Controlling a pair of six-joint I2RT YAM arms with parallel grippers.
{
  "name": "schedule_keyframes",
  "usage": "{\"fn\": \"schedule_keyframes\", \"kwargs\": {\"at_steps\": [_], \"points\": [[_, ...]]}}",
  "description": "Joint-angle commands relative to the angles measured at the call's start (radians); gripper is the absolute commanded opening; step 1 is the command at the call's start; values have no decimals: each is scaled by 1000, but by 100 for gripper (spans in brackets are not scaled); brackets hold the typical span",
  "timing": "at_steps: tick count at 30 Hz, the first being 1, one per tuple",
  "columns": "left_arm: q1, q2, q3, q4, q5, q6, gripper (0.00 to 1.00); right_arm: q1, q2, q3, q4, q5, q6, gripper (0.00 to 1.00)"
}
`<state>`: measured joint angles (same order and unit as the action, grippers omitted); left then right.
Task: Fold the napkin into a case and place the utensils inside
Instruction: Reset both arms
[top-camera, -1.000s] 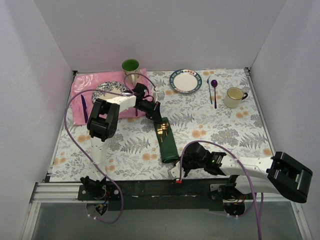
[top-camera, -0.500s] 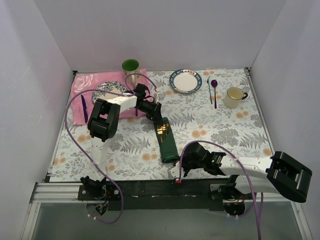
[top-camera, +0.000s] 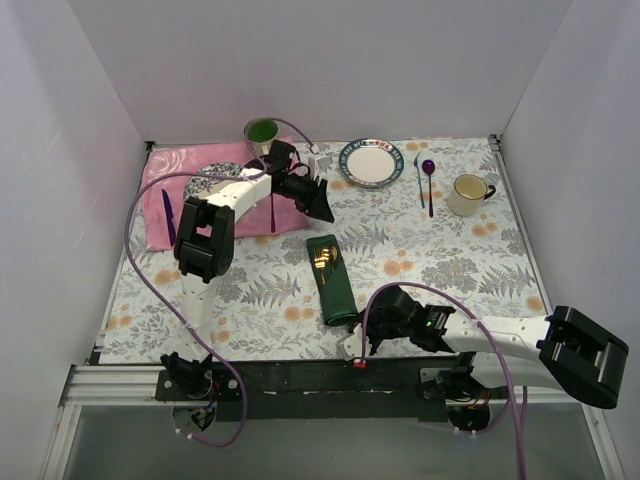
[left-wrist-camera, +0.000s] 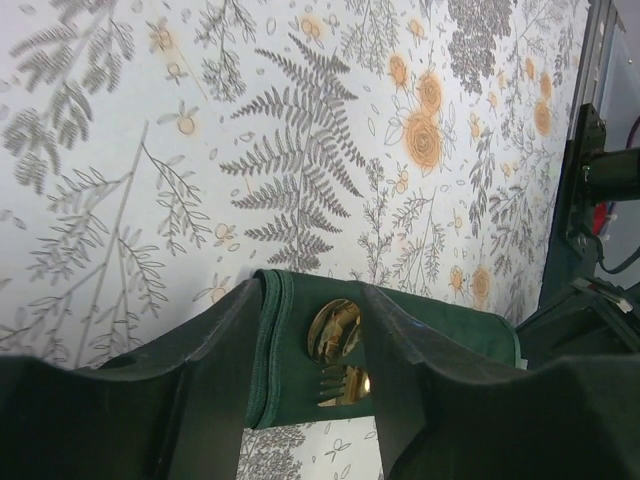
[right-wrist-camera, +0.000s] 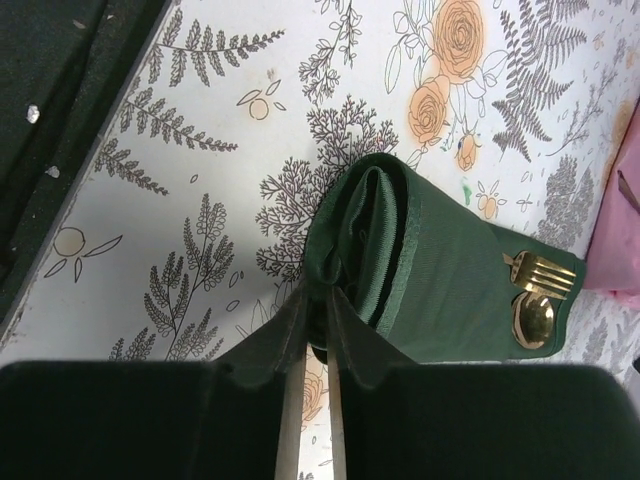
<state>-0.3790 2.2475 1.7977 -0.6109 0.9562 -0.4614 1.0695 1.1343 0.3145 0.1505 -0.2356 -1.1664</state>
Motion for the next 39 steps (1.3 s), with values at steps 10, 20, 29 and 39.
{"fn": "schedule_keyframes", "kwargs": {"at_steps": [10,20,29,39], "points": [[124,-227,117,-1,-47,-65,98,27,-221,57,-218,-90,29,51],[376,-612,-245,-46,38,-174,98,-2,-370,285,-419,263,558,97],[503,-791,-399,-230,-206,-183,98,-479,-376,472,-620,246,904,99],[497,-1061,-727,-155,-365,-186,98,-890,-521,448,-638,113,1133,98]]}}
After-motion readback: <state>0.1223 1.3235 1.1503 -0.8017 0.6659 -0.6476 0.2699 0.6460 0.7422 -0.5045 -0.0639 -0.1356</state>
